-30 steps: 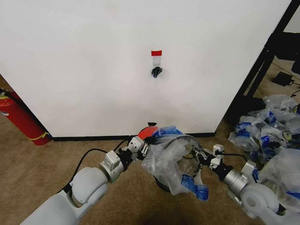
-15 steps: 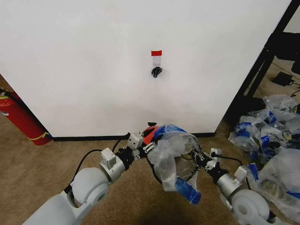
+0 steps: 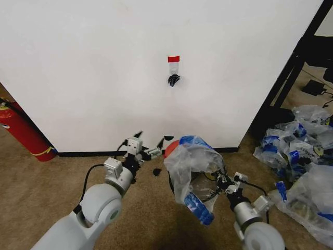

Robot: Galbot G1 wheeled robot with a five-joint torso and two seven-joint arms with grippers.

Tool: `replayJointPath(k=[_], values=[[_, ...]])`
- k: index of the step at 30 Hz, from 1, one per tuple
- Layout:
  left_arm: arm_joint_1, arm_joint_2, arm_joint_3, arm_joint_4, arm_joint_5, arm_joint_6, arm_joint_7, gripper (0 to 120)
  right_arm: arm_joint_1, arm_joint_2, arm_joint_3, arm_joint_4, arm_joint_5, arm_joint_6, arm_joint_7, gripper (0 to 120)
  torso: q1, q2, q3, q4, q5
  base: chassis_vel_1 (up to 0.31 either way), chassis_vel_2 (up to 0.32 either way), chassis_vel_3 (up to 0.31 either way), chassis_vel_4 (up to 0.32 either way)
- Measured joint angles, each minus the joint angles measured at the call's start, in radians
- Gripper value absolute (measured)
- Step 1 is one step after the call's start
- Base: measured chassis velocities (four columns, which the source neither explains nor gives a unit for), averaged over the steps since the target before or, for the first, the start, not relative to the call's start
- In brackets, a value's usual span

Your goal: Pick up the garbage bag from the wall and place it over the trash bin.

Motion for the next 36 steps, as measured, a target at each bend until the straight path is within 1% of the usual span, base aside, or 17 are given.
replayJointPath(k=[2,3,5,7,10,11,13,17,18,19,22,24,26,27,31,33,36], values=[[0.080,-0.039,0.009,-0.059,0.037,0.013,-0.009,100,0.010,0.037,-0.011,-0.016,-0.019,0.028,0.042,0,0.000,0.000,0.000,0.0009,0.0003,0.000,0.000,0.000,0.000],[0.080,-0.039,0.009,-0.059,0.037,0.013,-0.009,100,0.010,0.037,-0.011,-0.016,-0.019,0.028,0.042,0,0.000,0.000,0.000,0.0009,0.0003,0.000,0.000,0.000,0.000],[0.156,-0.069,0.044,-0.094,0.074,0.025,-0.025,100,0.029,0.062,-0.018,-0.033,-0.034,0.055,0.083,0,0.000,0.000,0.000,0.0006,0.0001,0.000,0.000,0.000,0.000],[0.210,-0.084,0.083,-0.106,0.106,0.031,-0.041,100,0.051,0.078,-0.024,-0.045,-0.058,0.071,0.136,0,0.000,0.000,0.000,0.0005,0.0001,0.000,0.000,0.000,0.000],[0.286,-0.092,0.149,-0.107,0.196,0.032,-0.054,100,0.074,0.098,-0.037,-0.057,-0.104,0.082,0.212,0,0.000,0.000,0.000,0.0006,0.0001,0.000,0.000,0.000,0.000],[0.286,-0.092,0.149,-0.107,0.196,0.032,-0.054,100,0.074,0.098,-0.037,-0.057,-0.104,0.082,0.212,0,0.000,0.000,0.000,0.0006,0.0001,0.000,0.000,0.000,0.000],[0.309,-0.089,0.173,-0.096,0.249,0.032,-0.050,100,0.077,0.107,-0.048,-0.065,-0.134,0.087,0.236,0,0.000,0.000,0.000,0.0006,0.0001,0.000,0.000,0.000,0.000],[0.308,-0.091,0.209,-0.049,0.326,0.032,-0.024,100,0.077,0.123,-0.087,-0.095,-0.198,0.092,0.251,0,0.000,0.000,0.000,0.0003,0.0001,0.000,0.000,0.000,0.000],[0.281,-0.112,0.222,-0.014,0.334,0.045,-0.015,100,0.089,0.134,-0.112,-0.130,-0.240,0.092,0.250,0,0.000,0.000,0.000,0.0003,0.0002,0.000,0.000,0.000,0.000],[0.281,-0.112,0.222,-0.014,0.334,0.045,-0.015,100,0.089,0.134,-0.112,-0.130,-0.240,0.092,0.250,0,0.000,0.000,0.000,0.0003,0.0002,0.000,0.000,0.000,0.000],[0.234,-0.162,0.224,0.022,0.301,0.089,-0.016,100,0.117,0.147,-0.133,-0.193,-0.304,0.100,0.245,0,0.000,0.000,0.000,0.0003,0.0002,0.000,0.000,0.000,0.000],[0.202,-0.205,0.218,0.051,0.252,0.129,-0.035,100,0.141,0.157,-0.142,-0.237,-0.348,0.108,0.240,0,0.000,0.000,0.000,0.0003,0.0002,0.000,0.000,0.000,0.000],[0.185,-0.246,0.208,0.092,0.242,0.151,-0.054,100,0.162,0.169,-0.147,-0.268,-0.383,0.114,0.238,0,0.000,0.000,0.000,0.0003,0.0002,0.000,0.000,0.000,0.000],[0.185,-0.246,0.208,0.092,0.242,0.151,-0.054,100,0.162,0.169,-0.147,-0.268,-0.383,0.114,0.238,0,0.000,0.000,0.000,0.0003,0.0002,0.000,0.000,0.000,0.000],[0.191,-0.293,0.209,0.160,0.299,0.161,-0.070,100,0.185,0.182,-0.148,-0.303,-0.440,0.131,0.232,0,0.000,0.000,0.000,0.0004,0.0002,0.000,0.000,0.000,0.000],[0.203,-0.321,0.220,0.208,0.351,0.158,-0.082,100,0.194,0.185,-0.145,-0.310,-0.455,0.138,0.229,0,0.000,0.000,0.000,0.0005,0.0002,0.000,0.000,0.000,0.000],[0.210,-0.344,0.229,0.241,0.374,0.150,-0.102,100,0.199,0.186,-0.144,-0.316,-0.473,0.149,0.225,0,0.000,0.000,0.000,0.0005,0.0003,0.000,0.000,0.000,0.000]])
